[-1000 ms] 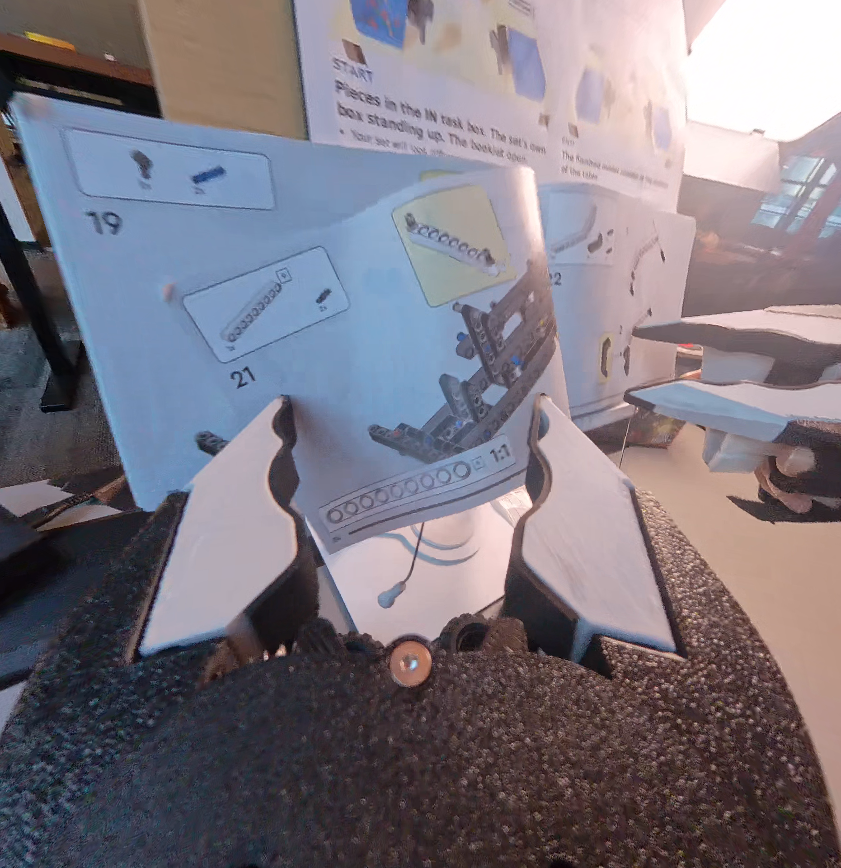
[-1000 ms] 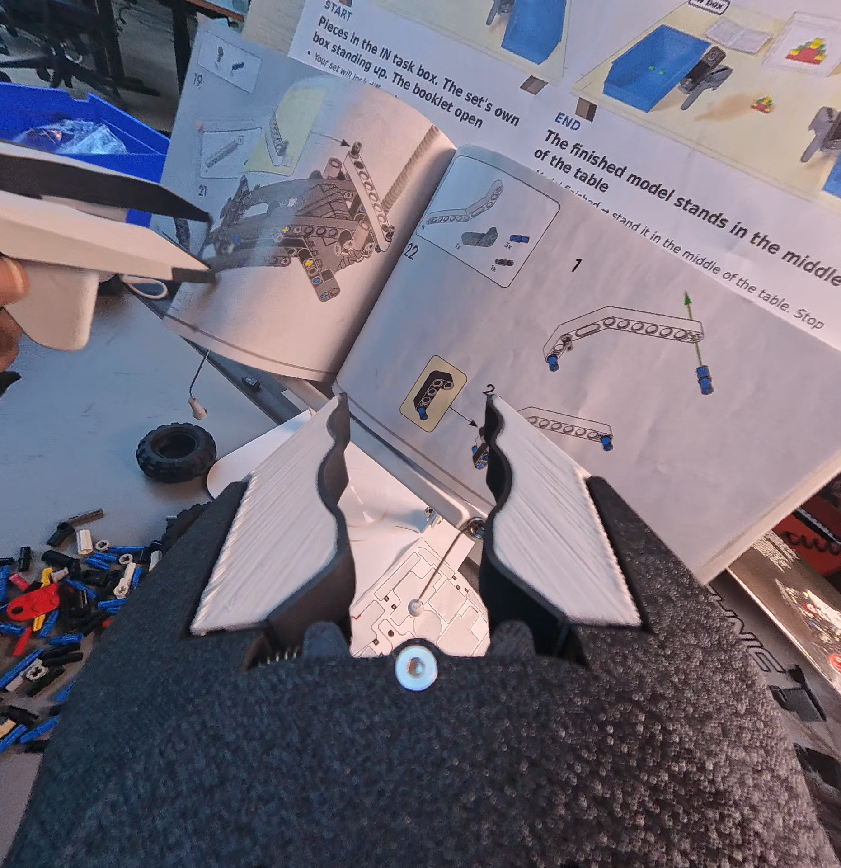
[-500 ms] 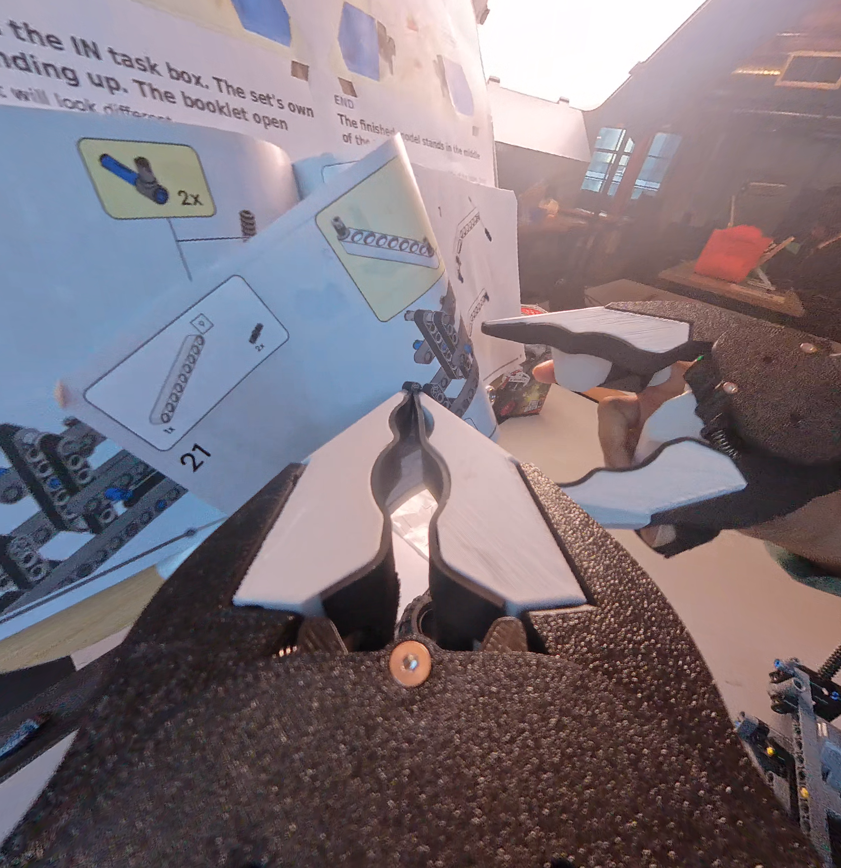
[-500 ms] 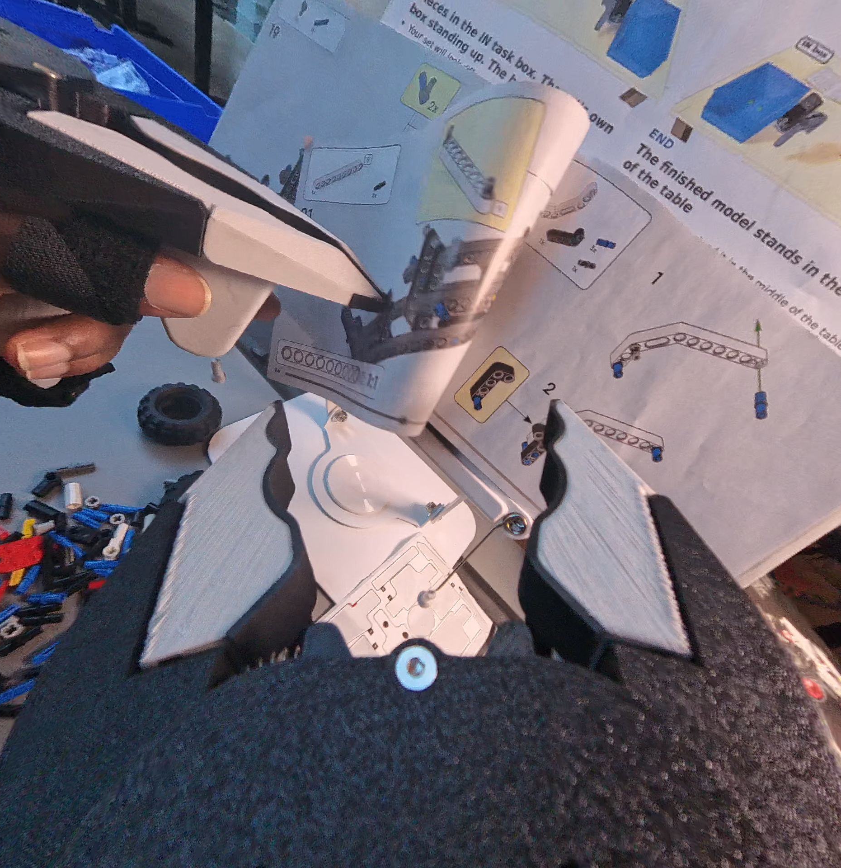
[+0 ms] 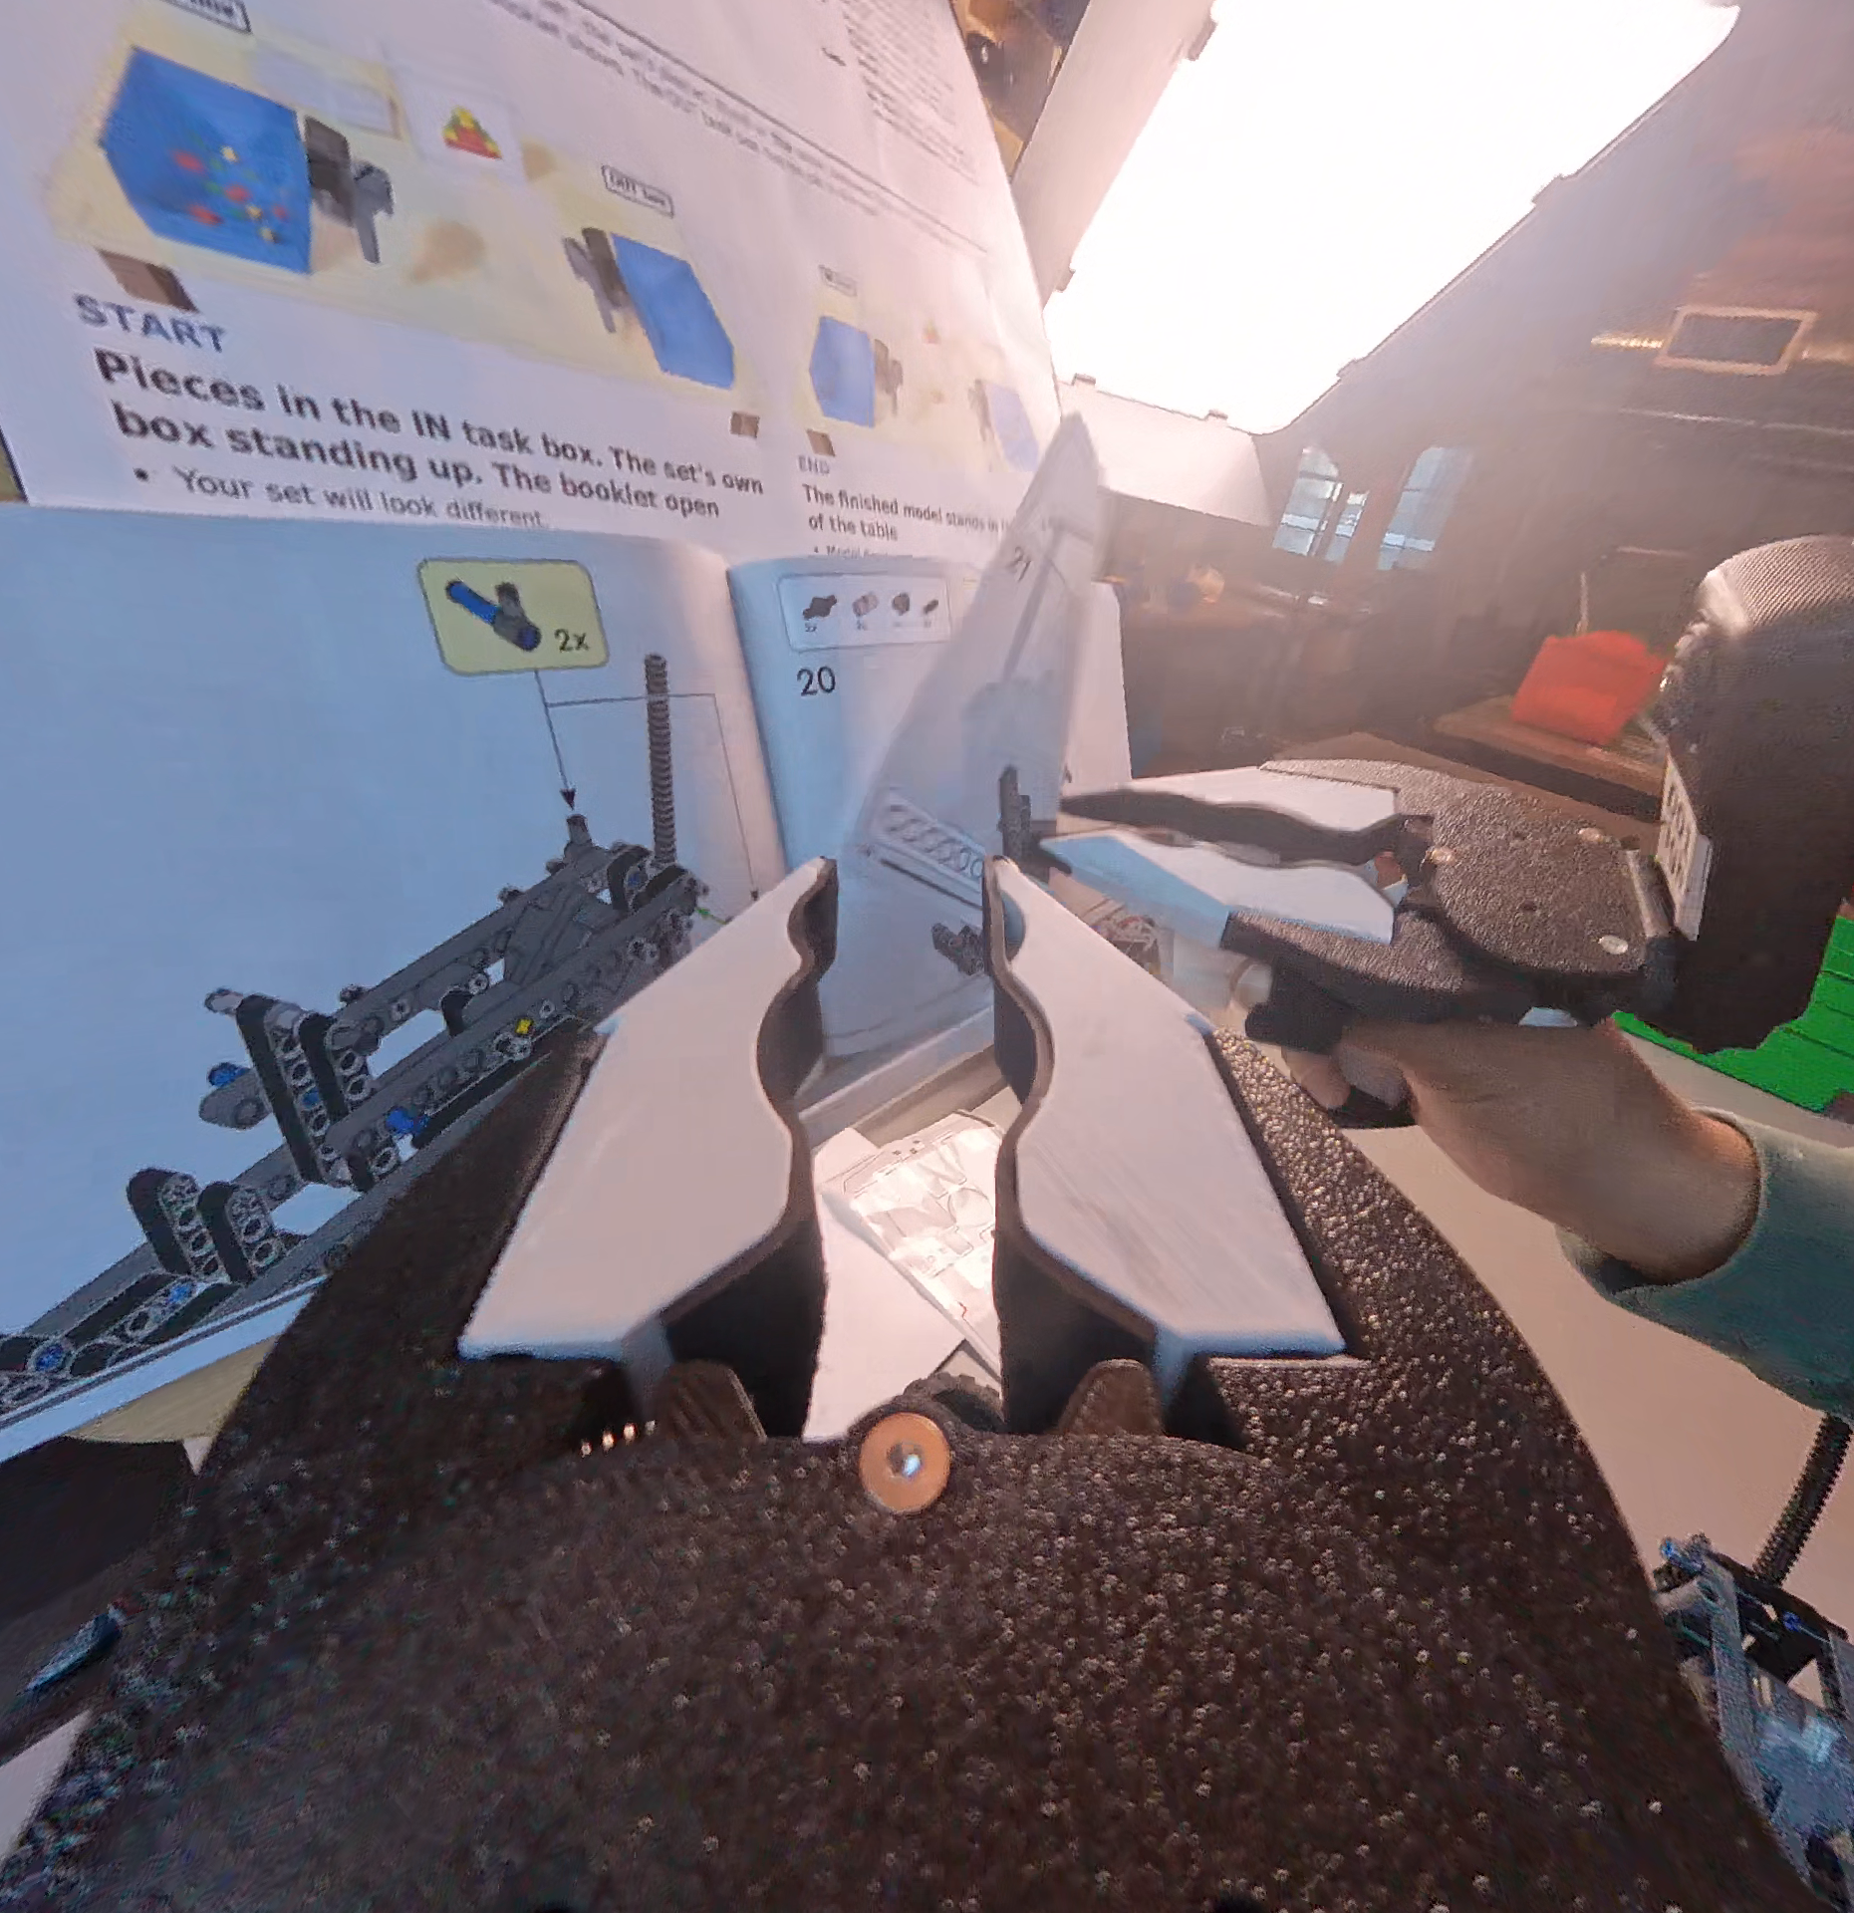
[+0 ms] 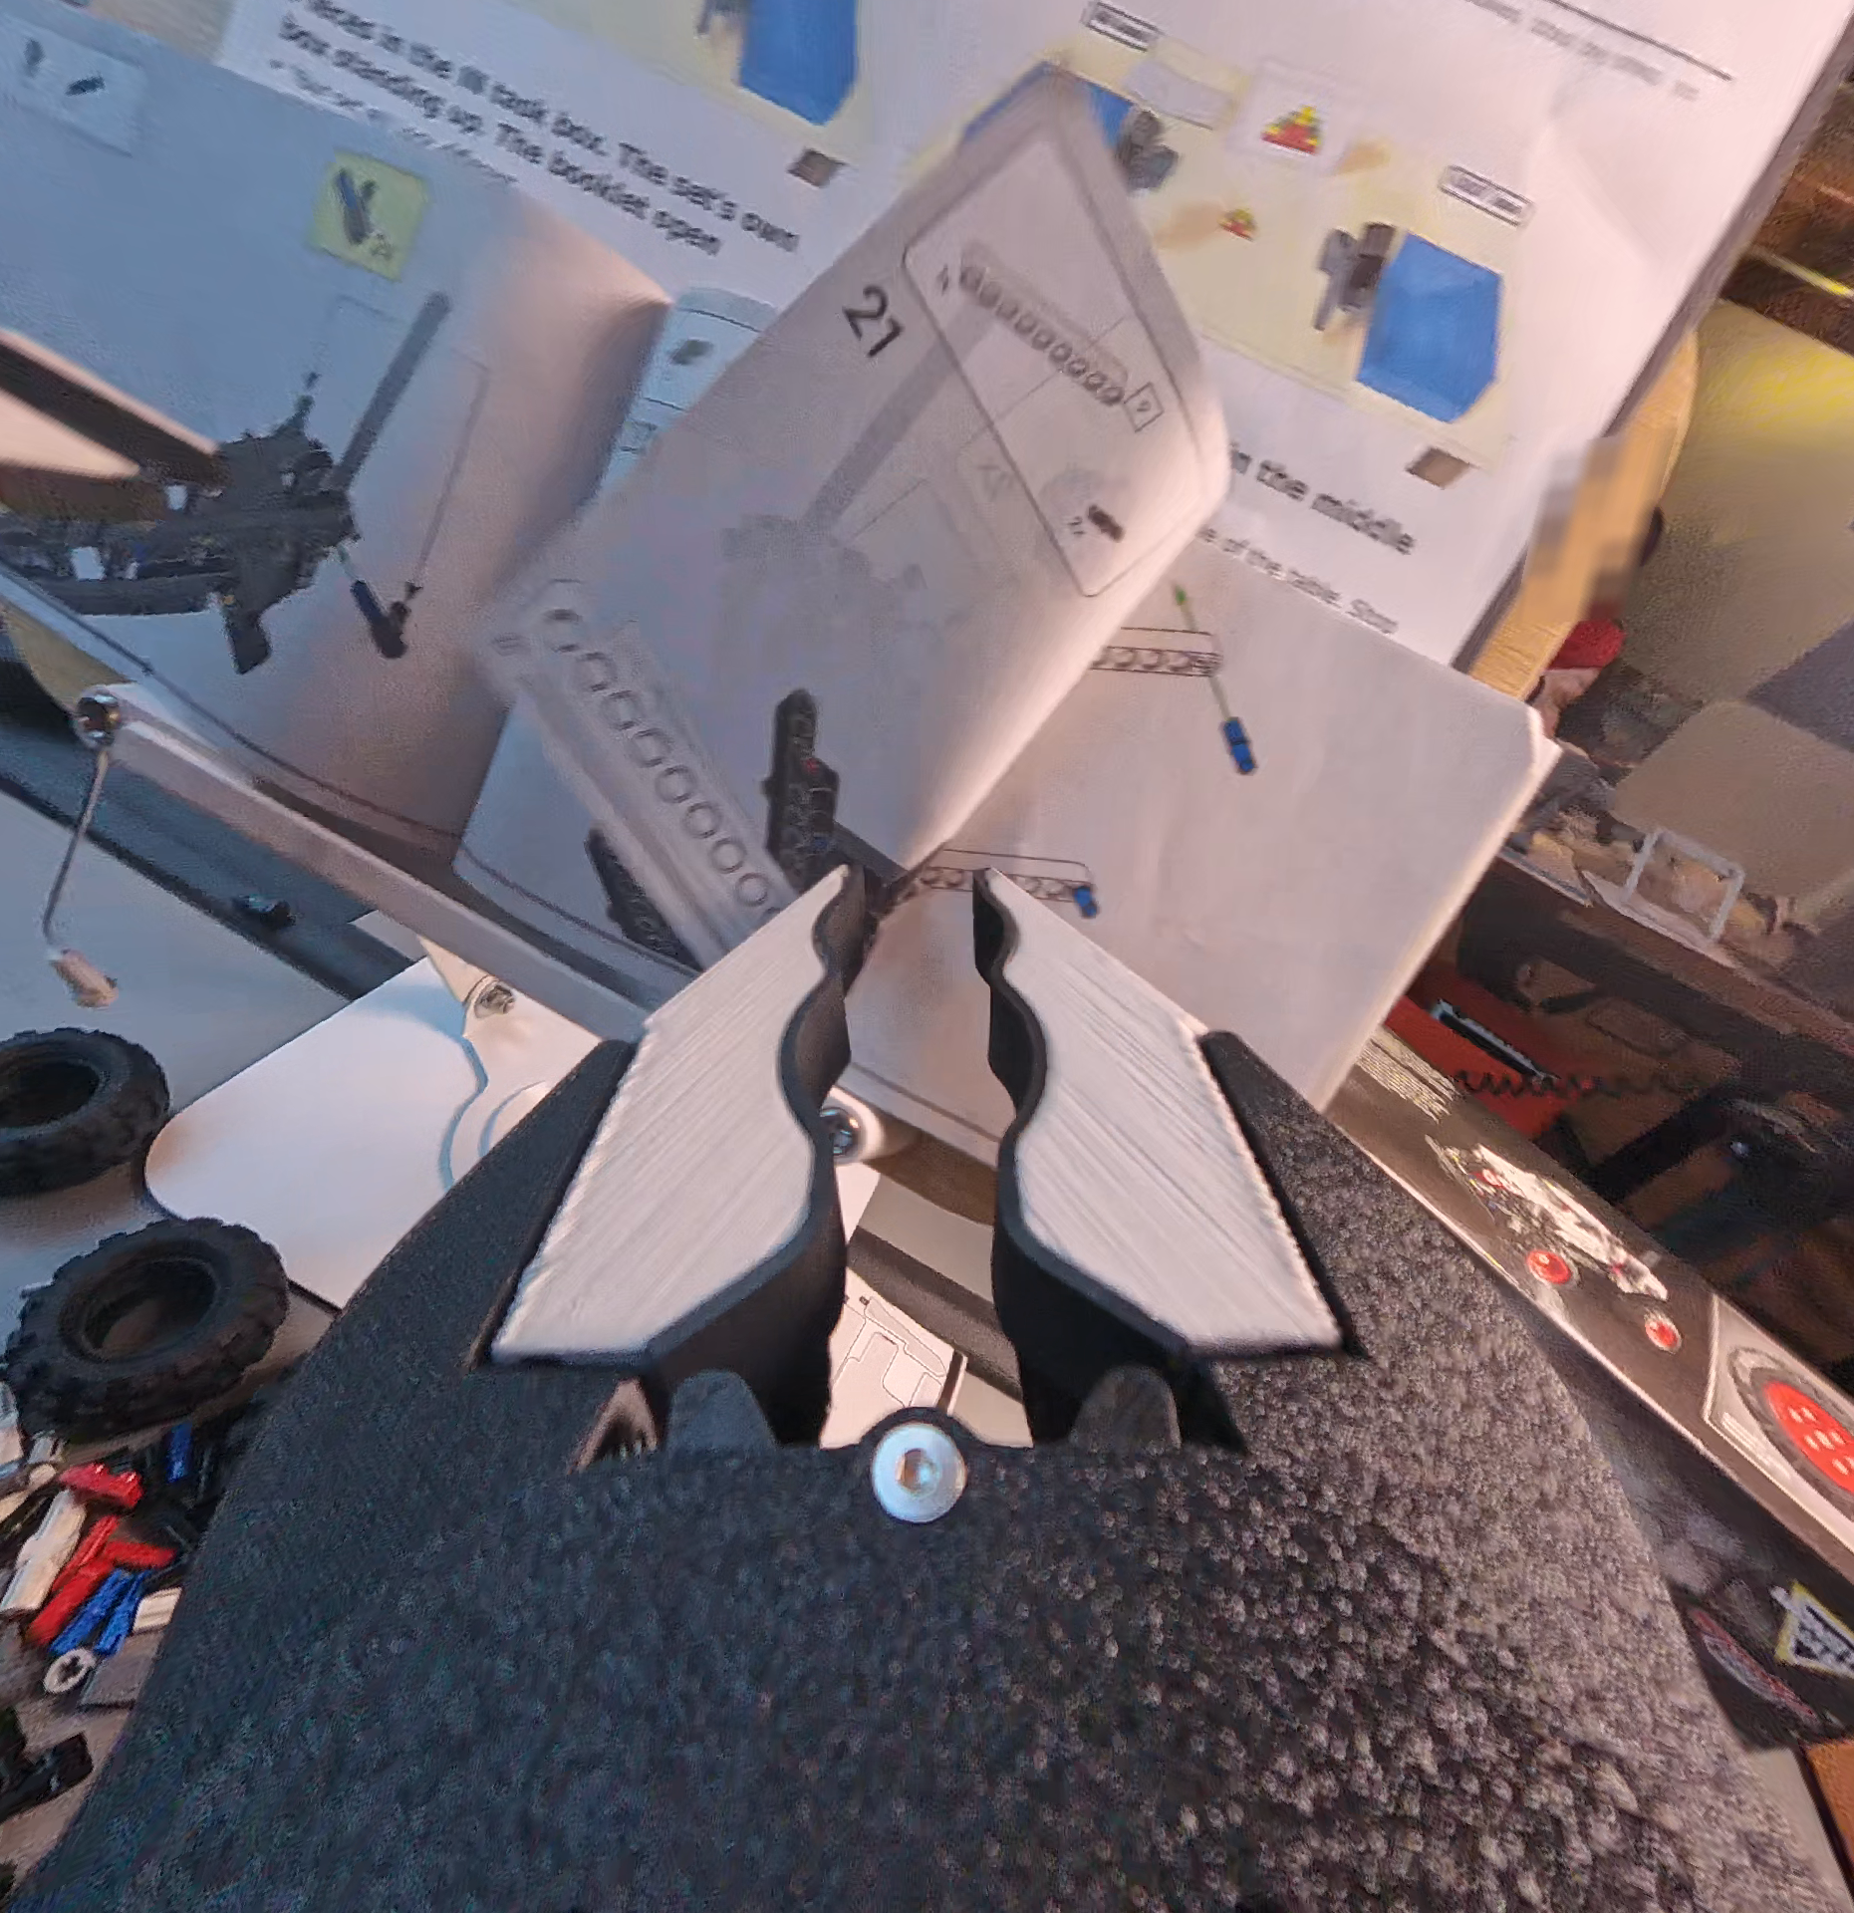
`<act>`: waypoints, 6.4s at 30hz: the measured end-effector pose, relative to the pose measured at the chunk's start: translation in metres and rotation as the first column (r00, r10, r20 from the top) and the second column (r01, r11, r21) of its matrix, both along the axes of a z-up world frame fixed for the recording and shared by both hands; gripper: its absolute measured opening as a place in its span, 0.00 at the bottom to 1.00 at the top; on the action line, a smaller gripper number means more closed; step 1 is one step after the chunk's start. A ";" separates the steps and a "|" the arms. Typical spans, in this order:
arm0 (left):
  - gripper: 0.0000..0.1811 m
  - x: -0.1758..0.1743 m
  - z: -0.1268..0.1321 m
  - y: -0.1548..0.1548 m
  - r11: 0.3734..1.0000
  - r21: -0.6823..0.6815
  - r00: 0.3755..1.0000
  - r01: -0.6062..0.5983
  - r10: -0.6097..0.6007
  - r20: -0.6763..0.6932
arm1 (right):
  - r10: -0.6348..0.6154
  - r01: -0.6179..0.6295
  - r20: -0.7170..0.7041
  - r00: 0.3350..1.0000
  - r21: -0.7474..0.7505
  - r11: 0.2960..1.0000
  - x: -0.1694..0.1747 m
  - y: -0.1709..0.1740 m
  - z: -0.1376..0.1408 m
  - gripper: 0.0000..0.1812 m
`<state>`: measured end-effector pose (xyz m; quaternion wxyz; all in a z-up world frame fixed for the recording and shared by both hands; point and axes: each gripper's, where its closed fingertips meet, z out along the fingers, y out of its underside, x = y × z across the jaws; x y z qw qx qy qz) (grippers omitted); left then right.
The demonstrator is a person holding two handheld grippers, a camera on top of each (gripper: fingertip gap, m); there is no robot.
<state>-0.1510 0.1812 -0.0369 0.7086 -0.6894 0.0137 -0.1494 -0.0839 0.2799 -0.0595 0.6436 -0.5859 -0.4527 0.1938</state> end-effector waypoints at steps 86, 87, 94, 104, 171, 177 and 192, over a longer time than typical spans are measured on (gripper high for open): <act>0.32 0.069 -0.113 -0.158 0.997 -0.076 0.966 0.011 -0.031 -0.256 | 0.057 -0.057 -0.041 0.998 -0.004 0.998 0.041 0.042 -0.012 0.02; 0.32 0.073 -0.115 -0.158 0.996 -0.082 0.965 0.021 -0.042 -0.259 | 0.054 -0.054 -0.044 0.998 -0.006 0.999 0.042 0.042 -0.014 0.02; 0.34 0.089 -0.125 -0.158 0.990 -0.113 0.956 0.082 -0.110 -0.273 | 0.076 -0.077 -0.083 0.994 -0.012 0.997 0.047 0.036 -0.008 0.03; 0.36 0.154 -0.156 -0.175 0.867 -0.308 0.868 0.392 -0.460 -0.187 | 0.289 -0.291 -0.114 0.950 -0.004 0.957 0.155 -0.087 0.029 0.12; 0.25 0.243 -0.230 -0.149 0.389 -0.837 0.591 0.386 -0.801 -0.100 | 0.149 -0.445 0.580 0.801 0.411 0.796 0.217 -0.275 -0.163 0.14; 0.25 0.241 -0.230 -0.155 0.397 -0.838 0.601 0.376 -0.792 -0.105 | 0.199 -0.388 0.572 0.795 0.228 0.893 0.227 -0.245 -0.170 0.14; 0.25 0.243 -0.222 -0.157 0.297 -0.829 0.639 0.473 -0.764 0.091 | 0.246 -0.474 0.630 0.737 0.223 0.852 0.208 -0.238 -0.156 0.20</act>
